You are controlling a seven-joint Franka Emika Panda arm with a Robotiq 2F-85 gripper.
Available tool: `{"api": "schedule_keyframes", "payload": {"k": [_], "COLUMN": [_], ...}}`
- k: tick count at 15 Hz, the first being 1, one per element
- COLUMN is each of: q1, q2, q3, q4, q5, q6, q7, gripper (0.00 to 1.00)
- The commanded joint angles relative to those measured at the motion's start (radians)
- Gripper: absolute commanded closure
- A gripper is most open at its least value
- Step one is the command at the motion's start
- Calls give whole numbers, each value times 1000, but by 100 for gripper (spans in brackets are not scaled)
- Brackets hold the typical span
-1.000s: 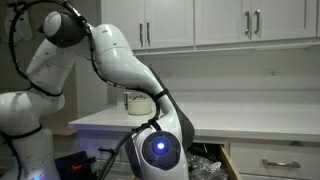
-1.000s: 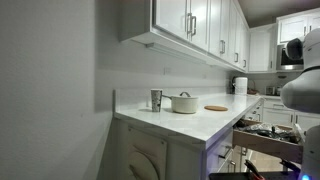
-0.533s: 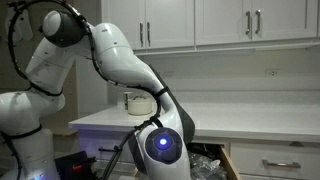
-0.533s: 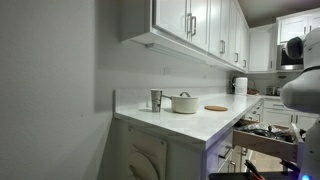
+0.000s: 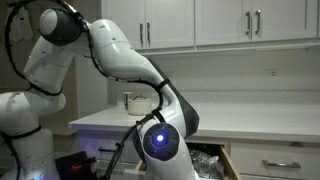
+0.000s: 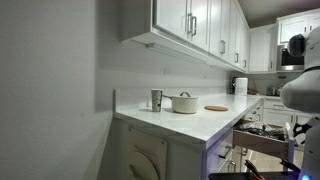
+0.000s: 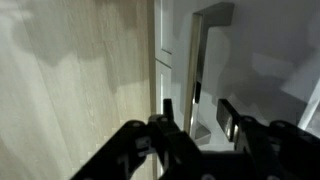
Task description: Open the second drawer from the left fully
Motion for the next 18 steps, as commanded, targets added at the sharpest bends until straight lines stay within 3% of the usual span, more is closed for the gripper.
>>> {"api": "schedule_keyframes", "payload": {"k": [1, 5, 11, 14, 15, 16, 18], "q1": [-8, -20, -64, -92, -122, -132, -146], "q2": [-56, -85, -59, -49, -61, -61, -60], "q3": [-30, -90, -151, -156, -116, -111, -97], "q4": [-25, -27, 4, 10, -2, -2, -2], "q5": [-8, -84, -295, -426, -396, -410, -408], "q6": [-32, -32, -11, 1, 6, 5, 4], "q7": [-18, -8, 46, 93, 68, 77, 76], "gripper": [24, 24, 24, 24, 24, 49, 49]}}
